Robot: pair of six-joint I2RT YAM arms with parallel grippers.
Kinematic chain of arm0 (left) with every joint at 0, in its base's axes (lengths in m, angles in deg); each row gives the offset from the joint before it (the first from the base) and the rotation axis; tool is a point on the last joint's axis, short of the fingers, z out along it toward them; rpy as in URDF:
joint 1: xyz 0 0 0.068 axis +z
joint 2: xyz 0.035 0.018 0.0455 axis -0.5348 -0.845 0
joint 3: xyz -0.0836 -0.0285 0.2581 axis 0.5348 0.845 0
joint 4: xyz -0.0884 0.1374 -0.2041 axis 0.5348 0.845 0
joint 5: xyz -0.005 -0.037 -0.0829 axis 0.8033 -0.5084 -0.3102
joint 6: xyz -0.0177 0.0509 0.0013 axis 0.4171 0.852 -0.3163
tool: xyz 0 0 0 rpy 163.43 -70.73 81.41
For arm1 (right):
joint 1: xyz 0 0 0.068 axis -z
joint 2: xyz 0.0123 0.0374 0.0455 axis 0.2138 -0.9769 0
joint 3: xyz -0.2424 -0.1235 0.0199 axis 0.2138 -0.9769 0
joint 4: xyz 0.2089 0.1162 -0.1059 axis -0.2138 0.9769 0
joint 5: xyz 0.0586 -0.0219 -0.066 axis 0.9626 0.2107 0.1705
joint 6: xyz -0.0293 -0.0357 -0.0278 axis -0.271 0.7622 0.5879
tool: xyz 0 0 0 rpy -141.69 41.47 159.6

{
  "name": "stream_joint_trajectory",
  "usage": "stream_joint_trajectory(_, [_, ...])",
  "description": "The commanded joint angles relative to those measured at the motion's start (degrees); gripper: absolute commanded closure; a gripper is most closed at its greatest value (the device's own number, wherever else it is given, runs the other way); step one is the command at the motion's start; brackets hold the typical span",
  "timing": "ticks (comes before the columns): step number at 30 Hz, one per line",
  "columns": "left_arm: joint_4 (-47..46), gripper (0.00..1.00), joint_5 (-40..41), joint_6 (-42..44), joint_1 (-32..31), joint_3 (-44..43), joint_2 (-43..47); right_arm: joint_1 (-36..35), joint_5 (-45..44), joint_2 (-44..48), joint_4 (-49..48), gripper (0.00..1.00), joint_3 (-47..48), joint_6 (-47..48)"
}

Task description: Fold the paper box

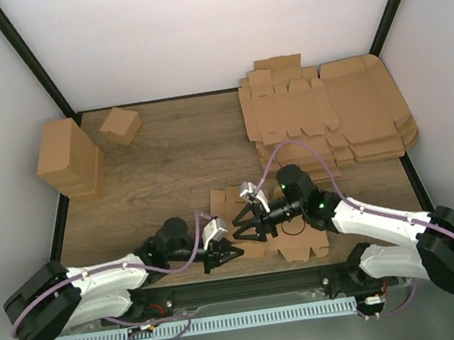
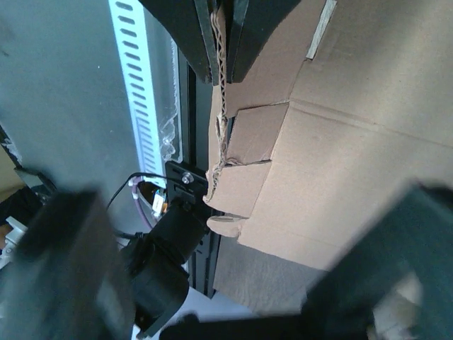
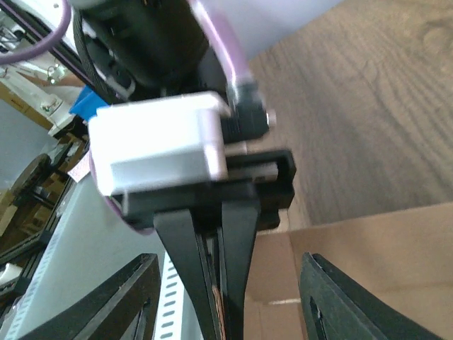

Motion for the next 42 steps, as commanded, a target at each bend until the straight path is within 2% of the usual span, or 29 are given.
stream_joint_trajectory(1, [0.0,0.96,1.2,1.5,-0.2,0.4,3.4,-1.3,-2.2,2.1,-2.8,0.43,-2.8,0.4])
stream_joint_trajectory(9, [0.8,0.96,1.6,1.0,-0.2,0.4,4.4,-4.5,-8.4,6.8,-1.3,0.44,-5.3,3.2])
stream_joint_trajectory(15, [0.7,0.96,1.4,0.9,-0.2,0.3,4.5,-5.4,-9.6,5.0,-0.5,0.54,-4.8,3.7])
stream_joint_trajectory(25, [1.3,0.96,1.9,0.9,-0.2,0.1,4.6,-8.8,-23.9,10.7,1.3,0.53,-6.2,3.4])
stream_joint_trajectory(27, [1.5,0.96,1.9,0.9,-0.2,0.1,4.6,-8.8,-24.9,12.3,-0.4,0.53,-7.7,2.4])
stream_joint_trajectory(29, [1.6,0.96,2.0,0.8,-0.2,0.0,4.6,-8.8,-24.0,13.4,-1.0,0.49,-7.9,1.4])
stream_joint_trajectory(31, [1.7,0.96,2.1,0.8,-0.2,-0.1,4.7,-8.8,-22.2,14.3,1.0,0.46,-6.7,1.7])
stream_joint_trajectory(34, [2.5,0.96,2.6,0.9,-0.2,-0.3,4.7,-8.8,-22.2,15.1,7.9,0.47,-1.9,3.2])
stream_joint_trajectory(39, [5.4,0.96,5.5,0.2,-0.2,-1.2,6.0,-8.9,-26.8,12.9,21.2,0.48,6.8,10.0])
stream_joint_trajectory(42, [9.5,0.96,8.8,-0.7,-0.2,-2.9,7.8,-8.9,-28.2,10.8,25.3,0.48,10.7,14.1])
